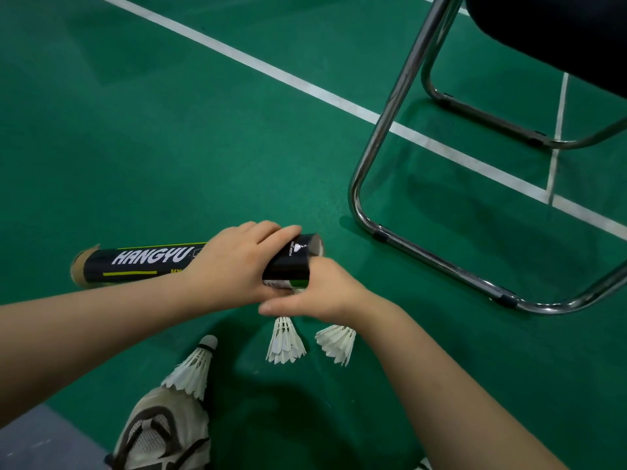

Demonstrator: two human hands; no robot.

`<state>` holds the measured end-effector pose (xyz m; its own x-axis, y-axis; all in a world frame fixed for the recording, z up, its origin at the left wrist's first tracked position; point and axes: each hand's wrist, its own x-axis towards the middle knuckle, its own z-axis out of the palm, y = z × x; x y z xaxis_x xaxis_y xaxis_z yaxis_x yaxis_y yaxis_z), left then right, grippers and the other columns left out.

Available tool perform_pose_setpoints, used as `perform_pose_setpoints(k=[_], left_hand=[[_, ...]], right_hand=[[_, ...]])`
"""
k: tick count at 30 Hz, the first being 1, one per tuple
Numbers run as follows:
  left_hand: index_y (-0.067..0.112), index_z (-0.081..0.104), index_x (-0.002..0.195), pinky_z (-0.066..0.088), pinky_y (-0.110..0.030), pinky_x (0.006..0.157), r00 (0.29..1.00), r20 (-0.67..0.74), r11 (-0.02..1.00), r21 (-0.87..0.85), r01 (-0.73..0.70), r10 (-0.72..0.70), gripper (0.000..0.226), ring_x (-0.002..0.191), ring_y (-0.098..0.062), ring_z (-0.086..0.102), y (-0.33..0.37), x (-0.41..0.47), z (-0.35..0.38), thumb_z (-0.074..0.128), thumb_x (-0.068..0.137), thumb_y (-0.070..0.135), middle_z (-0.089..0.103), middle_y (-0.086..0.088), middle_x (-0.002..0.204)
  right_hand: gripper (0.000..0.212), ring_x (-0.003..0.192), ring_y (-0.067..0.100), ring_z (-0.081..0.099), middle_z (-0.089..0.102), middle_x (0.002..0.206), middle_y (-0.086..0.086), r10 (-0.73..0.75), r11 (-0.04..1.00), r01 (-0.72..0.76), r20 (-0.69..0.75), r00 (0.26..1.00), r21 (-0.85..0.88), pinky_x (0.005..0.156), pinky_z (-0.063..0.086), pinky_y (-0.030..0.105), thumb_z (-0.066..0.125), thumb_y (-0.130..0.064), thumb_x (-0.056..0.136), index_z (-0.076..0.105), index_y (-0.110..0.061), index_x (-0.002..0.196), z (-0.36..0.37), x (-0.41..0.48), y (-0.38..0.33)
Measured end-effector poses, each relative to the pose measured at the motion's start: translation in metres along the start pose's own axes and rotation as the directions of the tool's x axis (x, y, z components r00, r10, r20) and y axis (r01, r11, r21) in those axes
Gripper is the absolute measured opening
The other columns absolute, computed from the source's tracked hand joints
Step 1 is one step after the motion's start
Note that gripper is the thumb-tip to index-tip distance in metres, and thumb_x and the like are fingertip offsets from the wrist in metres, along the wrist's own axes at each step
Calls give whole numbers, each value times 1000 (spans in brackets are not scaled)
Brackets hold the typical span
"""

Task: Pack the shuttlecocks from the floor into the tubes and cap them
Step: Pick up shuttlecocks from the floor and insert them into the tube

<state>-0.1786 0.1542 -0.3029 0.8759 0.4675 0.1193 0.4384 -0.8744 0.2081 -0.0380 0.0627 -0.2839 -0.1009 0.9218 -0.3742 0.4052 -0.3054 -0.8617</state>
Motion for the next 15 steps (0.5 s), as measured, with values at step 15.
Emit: perform_pose_setpoints(k=[15], left_hand=[[18,37,127,53,-41,67,985,-70,987,19,157,-155,80,81,-34,62,-41,-4,-5,49,62,63,62,-12,102]], right_hand=[[65,132,22,33,20,152,-3,102,886,-268,-404,909,-378,110,24,37,56,-35,86,25,-34,143,38,30,72]])
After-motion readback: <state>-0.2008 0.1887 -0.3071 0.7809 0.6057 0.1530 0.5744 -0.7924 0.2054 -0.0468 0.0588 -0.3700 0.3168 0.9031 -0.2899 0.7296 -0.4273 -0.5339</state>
